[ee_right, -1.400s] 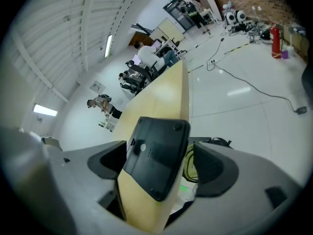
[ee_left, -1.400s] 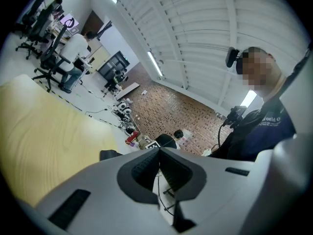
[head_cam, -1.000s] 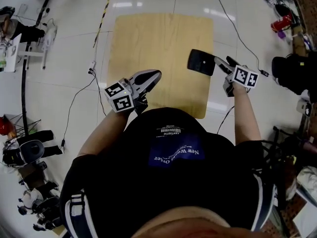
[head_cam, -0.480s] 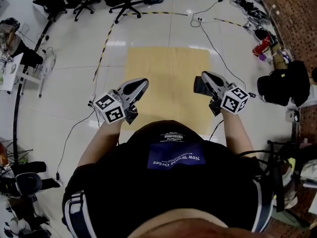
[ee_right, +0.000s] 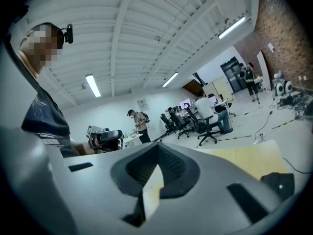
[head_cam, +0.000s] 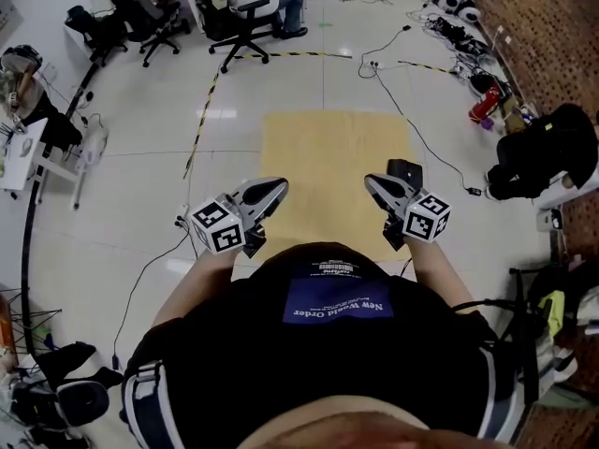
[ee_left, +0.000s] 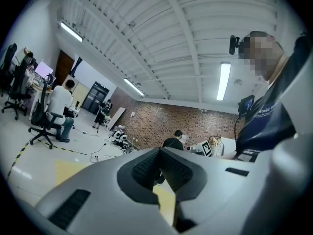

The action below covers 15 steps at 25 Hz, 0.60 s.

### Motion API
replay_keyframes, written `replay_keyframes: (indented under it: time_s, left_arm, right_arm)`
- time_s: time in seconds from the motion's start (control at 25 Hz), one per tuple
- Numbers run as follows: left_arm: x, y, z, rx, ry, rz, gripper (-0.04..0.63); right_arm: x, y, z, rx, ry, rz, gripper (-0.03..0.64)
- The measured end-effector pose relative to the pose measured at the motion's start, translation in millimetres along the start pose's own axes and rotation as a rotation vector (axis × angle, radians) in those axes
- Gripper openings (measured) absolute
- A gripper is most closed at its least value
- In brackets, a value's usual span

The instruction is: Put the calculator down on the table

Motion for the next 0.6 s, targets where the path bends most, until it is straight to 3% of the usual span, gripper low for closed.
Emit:
replay_keyframes:
  time_s: [0.6]
  left_arm:
    - [-4, 0, -1, 0.048, 0.021, -0.016, 0.006]
  right_arm:
    - [-6, -4, 12, 0.040, 0.038, 0.033, -0.014]
Point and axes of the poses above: the fingertips, and each gripper's own axes: y backward along the fingers, z to its left, x out of its underside, the point moved 5 cm from there along y, backward along the fingers, and after that the axes turned 7 degrees about -y, right-handed, at the moved point
